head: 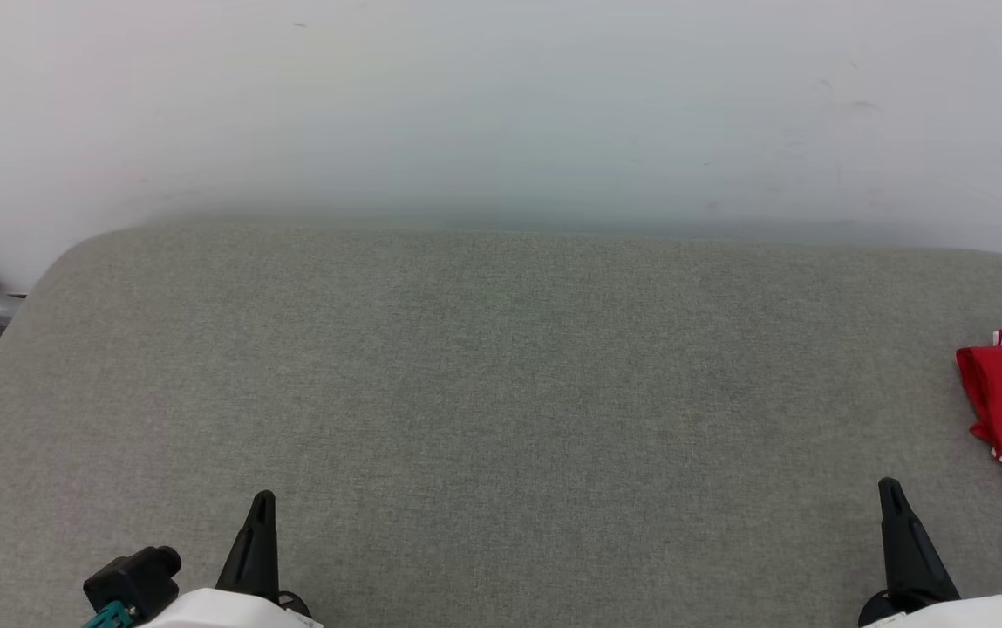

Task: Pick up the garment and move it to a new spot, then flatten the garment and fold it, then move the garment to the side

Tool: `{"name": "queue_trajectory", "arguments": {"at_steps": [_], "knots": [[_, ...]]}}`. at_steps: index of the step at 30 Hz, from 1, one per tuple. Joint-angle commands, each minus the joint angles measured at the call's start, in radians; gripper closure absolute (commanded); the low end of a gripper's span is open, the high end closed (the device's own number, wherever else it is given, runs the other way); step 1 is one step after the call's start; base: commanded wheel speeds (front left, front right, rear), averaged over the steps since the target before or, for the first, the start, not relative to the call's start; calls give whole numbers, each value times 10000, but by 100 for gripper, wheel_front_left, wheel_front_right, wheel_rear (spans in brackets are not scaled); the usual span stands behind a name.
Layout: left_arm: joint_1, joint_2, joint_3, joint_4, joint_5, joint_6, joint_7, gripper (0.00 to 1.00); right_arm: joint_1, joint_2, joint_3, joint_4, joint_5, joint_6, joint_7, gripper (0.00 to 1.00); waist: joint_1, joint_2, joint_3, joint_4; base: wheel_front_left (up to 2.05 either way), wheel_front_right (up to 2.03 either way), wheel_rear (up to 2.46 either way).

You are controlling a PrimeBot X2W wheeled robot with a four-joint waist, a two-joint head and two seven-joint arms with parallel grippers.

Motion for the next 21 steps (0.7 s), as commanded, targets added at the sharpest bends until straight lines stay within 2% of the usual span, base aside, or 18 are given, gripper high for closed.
{"name": "queue_trajectory", "arguments": {"at_steps": [1,21], "knots": [[-281,-4,71,-91,-344,-54,57,100,-320,-52,-20,-65,366,-2,58,100,-1,-1,4,-7,0,0,0],[-775,-62,401,201,-3286,-293,757,100,-904,-64,-50,329,3179,-3,744,100,-1,-1,77,-141,0,0,0]]}}
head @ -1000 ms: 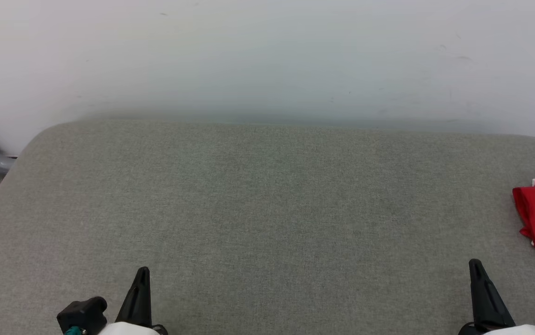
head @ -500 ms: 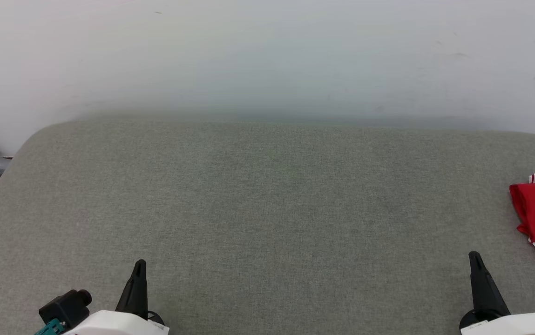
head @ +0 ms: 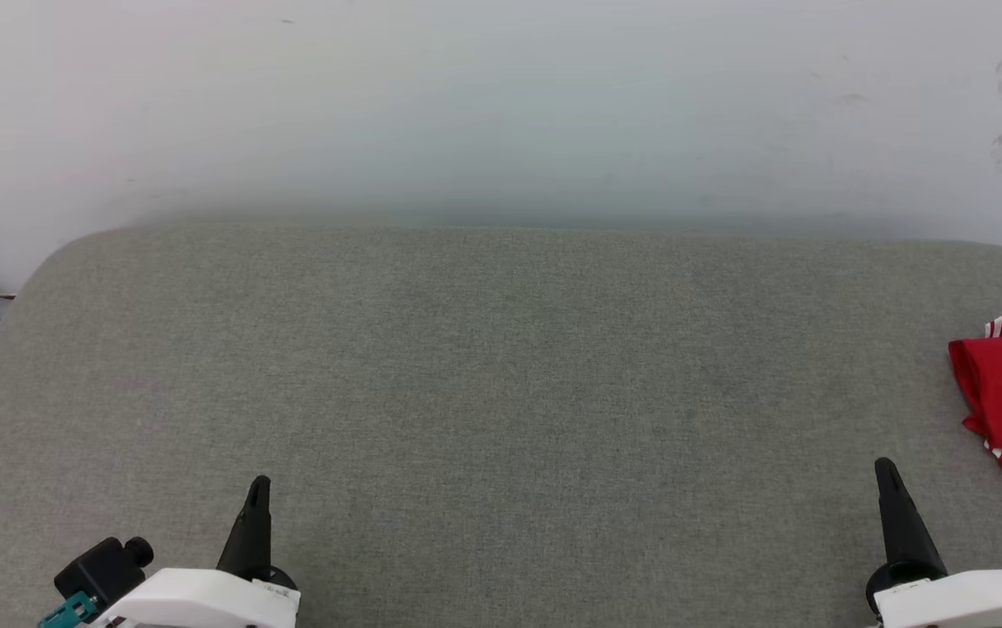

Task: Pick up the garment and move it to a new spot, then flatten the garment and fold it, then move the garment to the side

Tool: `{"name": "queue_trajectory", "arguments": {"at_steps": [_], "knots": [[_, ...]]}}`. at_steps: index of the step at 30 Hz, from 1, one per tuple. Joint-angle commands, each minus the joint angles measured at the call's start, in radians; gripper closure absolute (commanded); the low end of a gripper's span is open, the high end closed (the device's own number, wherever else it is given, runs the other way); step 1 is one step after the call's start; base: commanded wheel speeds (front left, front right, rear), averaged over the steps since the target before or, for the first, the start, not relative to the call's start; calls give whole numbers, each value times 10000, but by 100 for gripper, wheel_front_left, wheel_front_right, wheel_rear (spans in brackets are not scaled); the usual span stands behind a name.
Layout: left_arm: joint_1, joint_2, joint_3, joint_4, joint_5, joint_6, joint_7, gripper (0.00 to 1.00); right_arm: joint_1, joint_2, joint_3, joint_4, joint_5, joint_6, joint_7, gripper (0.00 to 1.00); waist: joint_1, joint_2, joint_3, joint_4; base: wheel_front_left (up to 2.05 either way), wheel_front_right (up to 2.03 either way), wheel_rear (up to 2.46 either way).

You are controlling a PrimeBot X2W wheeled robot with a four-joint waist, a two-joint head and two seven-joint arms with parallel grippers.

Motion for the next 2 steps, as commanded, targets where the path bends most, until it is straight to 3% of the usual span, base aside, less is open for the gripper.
{"name": "queue_trajectory", "arguments": {"at_steps": [1,2], "knots": [[-306,18,49,-68,-309,-60,66,100,-323,-58,-30,-55,317,-2,54,100,-1,0,5,-8,0,0,0],[-322,16,65,-54,-441,-73,99,100,-343,-58,-30,-41,441,-2,85,100,-1,0,8,-15,0,0,0]]}}
